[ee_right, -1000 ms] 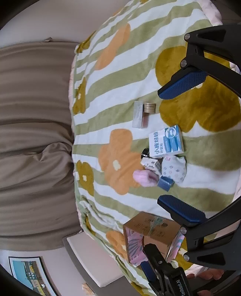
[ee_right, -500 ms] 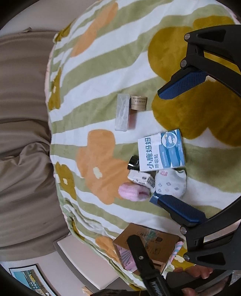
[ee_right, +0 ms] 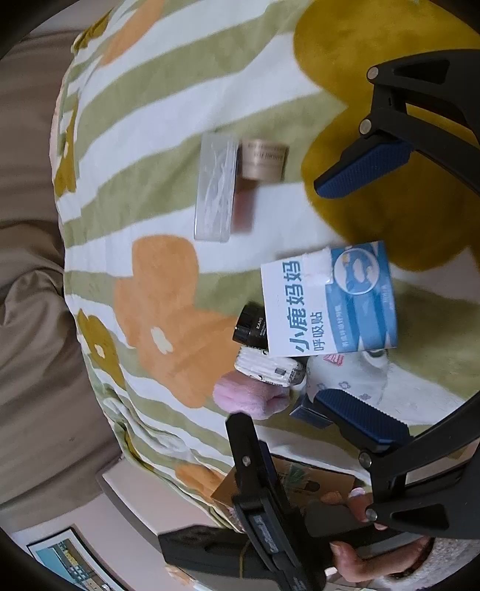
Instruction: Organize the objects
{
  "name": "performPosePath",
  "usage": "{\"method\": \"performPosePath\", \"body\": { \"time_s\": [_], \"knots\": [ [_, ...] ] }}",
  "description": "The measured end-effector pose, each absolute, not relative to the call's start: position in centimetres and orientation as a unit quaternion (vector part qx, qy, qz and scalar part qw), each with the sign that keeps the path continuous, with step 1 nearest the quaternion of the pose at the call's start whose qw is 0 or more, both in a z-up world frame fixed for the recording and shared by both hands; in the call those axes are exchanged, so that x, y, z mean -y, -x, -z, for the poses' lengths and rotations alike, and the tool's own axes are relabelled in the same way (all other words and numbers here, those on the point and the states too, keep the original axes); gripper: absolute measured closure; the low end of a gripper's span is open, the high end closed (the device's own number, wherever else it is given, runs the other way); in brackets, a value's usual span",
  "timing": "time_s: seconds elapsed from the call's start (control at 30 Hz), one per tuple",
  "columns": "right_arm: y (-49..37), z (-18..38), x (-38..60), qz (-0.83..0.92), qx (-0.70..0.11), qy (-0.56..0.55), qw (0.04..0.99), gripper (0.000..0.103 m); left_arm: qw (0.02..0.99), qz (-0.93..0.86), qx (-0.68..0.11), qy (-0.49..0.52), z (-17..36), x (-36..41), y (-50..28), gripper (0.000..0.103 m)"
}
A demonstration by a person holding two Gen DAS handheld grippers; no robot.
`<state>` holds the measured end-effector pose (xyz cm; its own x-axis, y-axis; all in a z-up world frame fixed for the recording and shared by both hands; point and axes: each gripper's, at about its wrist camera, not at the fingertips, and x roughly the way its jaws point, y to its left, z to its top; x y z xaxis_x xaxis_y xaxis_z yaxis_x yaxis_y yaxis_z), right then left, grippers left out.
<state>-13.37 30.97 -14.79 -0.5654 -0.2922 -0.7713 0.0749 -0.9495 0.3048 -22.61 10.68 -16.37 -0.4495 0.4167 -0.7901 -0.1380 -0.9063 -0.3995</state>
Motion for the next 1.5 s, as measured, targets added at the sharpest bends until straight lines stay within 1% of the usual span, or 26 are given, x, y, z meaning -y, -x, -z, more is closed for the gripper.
{"method": "performPosePath", "body": {
  "time_s": [0.23,0.37,0.43,0.57,0.7,0.73,0.77,0.8,0.83,0.87,0.93,1.03,1.2,1.27,1.5],
  "knots": [
    [14.6,16.4,-31.2,0.868,0.125,-0.468,0.112,0.0,0.167,-0.829,0.152,0.512,17.7,-10.6,23.7,0.001],
    [14.8,17.0,-31.3,0.864,0.13,-0.473,0.115,0.001,0.175,-0.82,0.175,0.516,18.3,-10.4,24.1,0.001],
    [15.0,17.3,-31.3,0.86,0.133,-0.477,0.123,0.007,0.18,-0.815,0.188,0.518,18.6,-10.3,24.2,0.001],
    [15.2,17.8,-31.1,0.857,0.13,-0.484,0.122,0.011,0.179,-0.811,0.191,0.522,19.0,-10.3,24.3,0.004],
    [15.4,18.0,-31.1,0.855,0.132,-0.486,0.123,0.018,0.181,-0.806,0.211,0.523,19.4,-10.0,24.3,0.005],
    [15.5,18.1,-31.1,0.855,0.132,-0.487,0.123,0.02,0.18,-0.806,0.212,0.523,19.4,-10.0,24.2,0.009],
    [15.5,18.1,-31.1,0.854,0.134,-0.488,0.124,0.021,0.18,-0.805,0.213,0.523,19.5,-10.0,24.2,0.016],
    [15.5,18.1,-31.1,0.854,0.136,-0.487,0.126,0.024,0.182,-0.805,0.212,0.523,19.6,-10.0,24.2,0.02],
    [15.4,18.1,-31.1,0.854,0.138,-0.486,0.128,0.027,0.184,-0.804,0.214,0.523,19.6,-10.0,24.2,0.025],
    [15.4,18.1,-31.1,0.854,0.138,-0.485,0.13,0.028,0.186,-0.803,0.217,0.523,19.6,-9.9,24.2,0.03],
    [15.3,18.1,-31.0,0.853,0.14,-0.484,0.136,0.035,0.188,-0.802,0.22,0.523,19.6,-9.9,24.3,0.032],
    [15.6,18.2,-30.6,0.851,0.139,-0.486,0.142,0.039,0.188,-0.803,0.22,0.522,19.6,-9.9,24.4,0.036],
    [15.7,18.1,-30.4,0.851,0.143,-0.486,0.141,0.039,0.187,-0.804,0.227,0.517,19.3,-9.4,24.1,0.043],
    [15.7,18.0,-30.3,0.852,0.142,-0.484,0.14,0.04,0.188,-0.807,0.227,0.512,19.1,-9.3,24.1,0.047],
    [15.5,17.7,-30.4,0.855,0.14,-0.48,0.136,0.04,0.188,-0.818,0.211,0.501,18.0,-9.4,24.0,0.054]
  ]
}}
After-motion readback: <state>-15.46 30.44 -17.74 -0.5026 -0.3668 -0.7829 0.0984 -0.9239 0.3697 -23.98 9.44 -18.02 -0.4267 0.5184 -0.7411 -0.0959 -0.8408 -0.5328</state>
